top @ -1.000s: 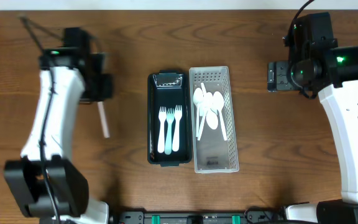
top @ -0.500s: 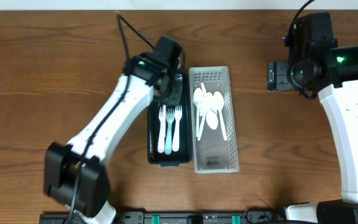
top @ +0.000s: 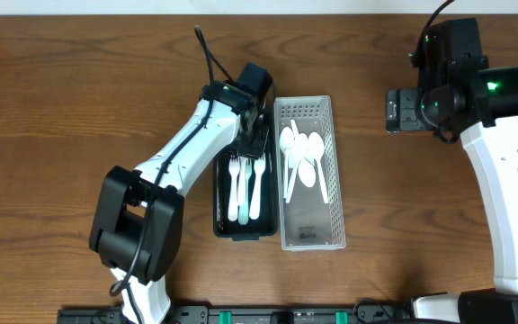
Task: Pack container
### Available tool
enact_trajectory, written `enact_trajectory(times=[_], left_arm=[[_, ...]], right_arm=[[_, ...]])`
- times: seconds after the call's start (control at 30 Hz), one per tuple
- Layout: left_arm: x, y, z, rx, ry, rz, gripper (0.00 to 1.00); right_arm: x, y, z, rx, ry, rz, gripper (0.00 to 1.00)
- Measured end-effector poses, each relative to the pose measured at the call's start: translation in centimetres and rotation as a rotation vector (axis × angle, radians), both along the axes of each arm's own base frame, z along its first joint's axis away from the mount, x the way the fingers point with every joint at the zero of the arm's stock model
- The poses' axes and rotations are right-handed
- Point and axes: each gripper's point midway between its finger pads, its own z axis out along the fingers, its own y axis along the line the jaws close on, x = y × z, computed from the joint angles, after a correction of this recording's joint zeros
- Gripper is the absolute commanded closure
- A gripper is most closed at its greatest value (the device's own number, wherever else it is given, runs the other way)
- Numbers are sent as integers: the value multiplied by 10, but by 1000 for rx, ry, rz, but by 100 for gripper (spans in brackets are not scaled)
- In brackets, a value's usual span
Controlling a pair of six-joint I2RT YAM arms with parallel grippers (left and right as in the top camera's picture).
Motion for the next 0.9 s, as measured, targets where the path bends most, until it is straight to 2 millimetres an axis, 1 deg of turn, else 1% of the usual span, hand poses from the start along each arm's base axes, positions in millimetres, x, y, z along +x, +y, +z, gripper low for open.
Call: enact_trajectory(times=[0.03,0.1,0.13,0.2,0.23,0.3,0.33,0.4,0.43,0.47,0.53,0.57,0.63,0.67,0.7,0.8,0.9], left_arm=[[0,1,0,5,-2,-10,48],[1,3,2,17,-10,-30,42],[1,4,4,21,-17,-34,39],[5,9,14,31,-50,-38,28],[8,12,22,31,-74,-35,21],[16,25,49,31,-153,-10,1],[20,31,62,29,-191,4,2],[31,51,100,12,-299,68,2],[37,66,122,1,-359,108,2],[41,79,139,-2,-407,143,2],[47,113,166,-1,-484,229,2],[48,128,174,5,-508,268,2],[50,159,181,28,-528,343,2],[51,174,180,44,-528,378,2],[51,185,179,53,-523,403,2],[58,208,178,65,-538,460,2],[61,225,181,72,-561,501,2]], right_arm=[[0,0,0,0,-2,1,3],[2,0,1,-2,-8,4,3],[4,0,2,-1,-17,5,3],[9,1,4,1,-39,5,4],[13,1,6,3,-57,5,4],[23,3,11,7,-103,12,5],[27,4,14,8,-125,18,5],[38,5,20,10,-172,27,5],[43,6,24,10,-201,34,5],[48,7,28,10,-224,41,4],[60,9,34,10,-274,50,1],[65,9,36,10,-294,53,1],[78,11,34,8,-315,59,1],[83,12,31,7,-319,61,1],[91,13,26,6,-320,62,1],[116,16,17,8,-358,64,1],[130,18,14,8,-391,64,1]])
